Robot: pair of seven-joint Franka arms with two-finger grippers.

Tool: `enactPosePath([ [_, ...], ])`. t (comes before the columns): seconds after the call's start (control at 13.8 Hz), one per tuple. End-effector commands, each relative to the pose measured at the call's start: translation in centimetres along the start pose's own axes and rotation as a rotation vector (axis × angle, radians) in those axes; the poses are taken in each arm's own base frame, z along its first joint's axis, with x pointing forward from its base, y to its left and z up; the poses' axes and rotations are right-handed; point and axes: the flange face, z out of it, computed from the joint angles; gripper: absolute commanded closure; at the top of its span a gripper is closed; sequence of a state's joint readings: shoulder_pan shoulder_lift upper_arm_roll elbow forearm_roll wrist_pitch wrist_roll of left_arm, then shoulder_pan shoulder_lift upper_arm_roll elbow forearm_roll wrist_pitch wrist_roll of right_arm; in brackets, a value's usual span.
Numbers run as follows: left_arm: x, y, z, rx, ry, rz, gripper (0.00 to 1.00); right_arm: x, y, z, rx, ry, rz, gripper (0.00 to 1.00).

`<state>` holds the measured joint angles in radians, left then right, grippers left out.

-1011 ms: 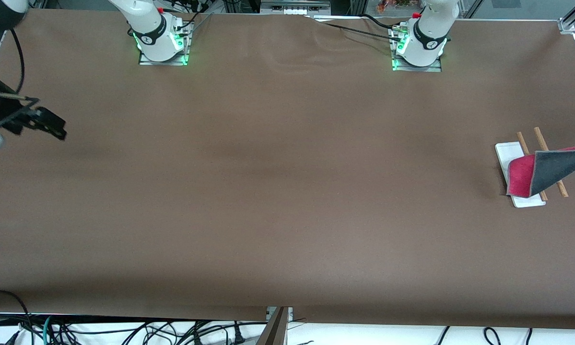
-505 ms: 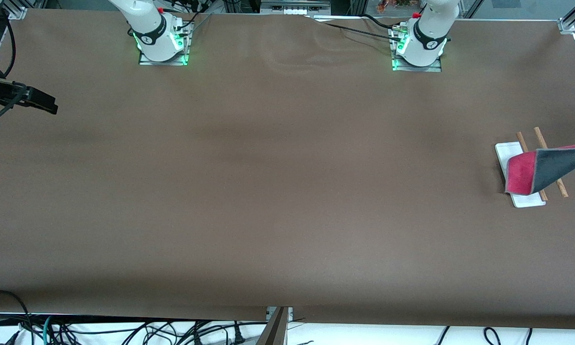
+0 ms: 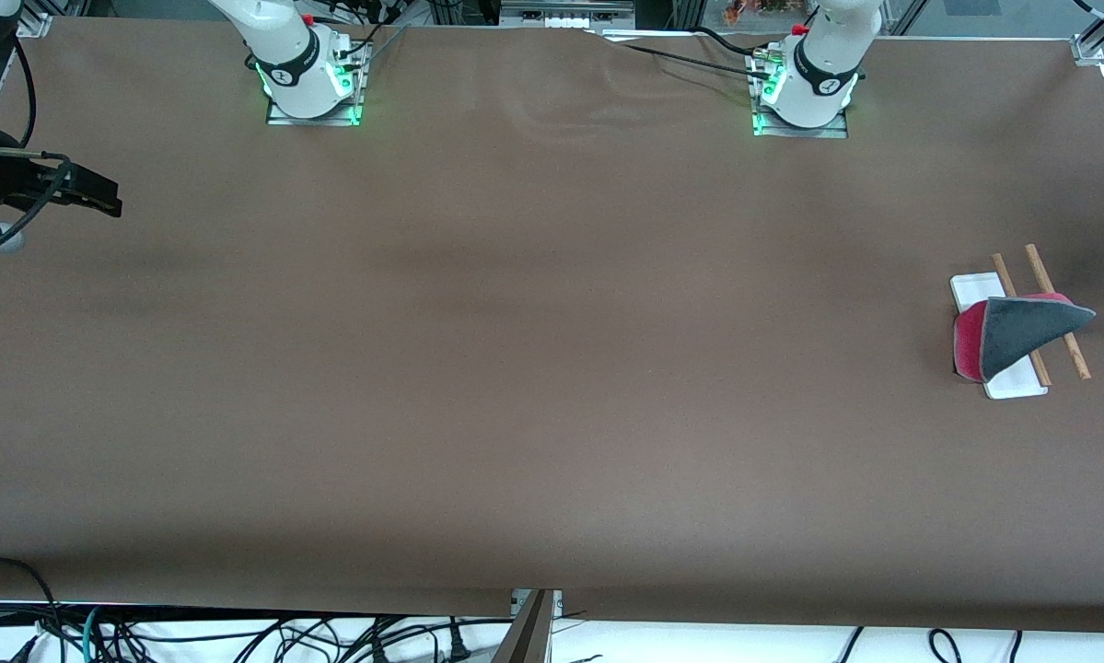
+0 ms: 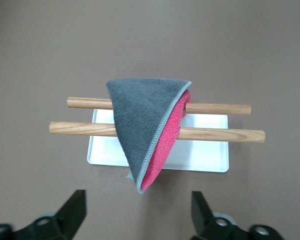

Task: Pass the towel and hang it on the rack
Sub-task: 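Drape the towel over the rack dowels and release with the left gripper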

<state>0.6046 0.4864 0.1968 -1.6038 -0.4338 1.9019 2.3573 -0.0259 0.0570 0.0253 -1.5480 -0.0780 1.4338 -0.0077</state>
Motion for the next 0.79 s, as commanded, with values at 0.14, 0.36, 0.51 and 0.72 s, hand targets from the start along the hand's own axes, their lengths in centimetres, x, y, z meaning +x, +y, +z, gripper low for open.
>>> enactPosePath([
  [0.14,4.4,-2.5,-4.2,0.06,-0.016,0.07,0.0,0.6,-0.5,-0.9,0.013,0.019,-0.027,0.0],
  [0.36,10.2,-3.4,-8.5,0.109,-0.054,-0.051,0.0,1.3,-0.5,-0.9,0.013,0.022,-0.025,0.0],
  [0.51,14.9,-3.8,-10.0,0.103,-0.084,-0.206,0.0,1.4,-0.5,-1.0,0.012,0.028,-0.028,0.0],
  [0.72,23.4,-3.1,-11.8,0.115,-0.145,-0.369,0.0,1.4,-0.5,-1.1,0.012,0.032,-0.029,0.0],
])
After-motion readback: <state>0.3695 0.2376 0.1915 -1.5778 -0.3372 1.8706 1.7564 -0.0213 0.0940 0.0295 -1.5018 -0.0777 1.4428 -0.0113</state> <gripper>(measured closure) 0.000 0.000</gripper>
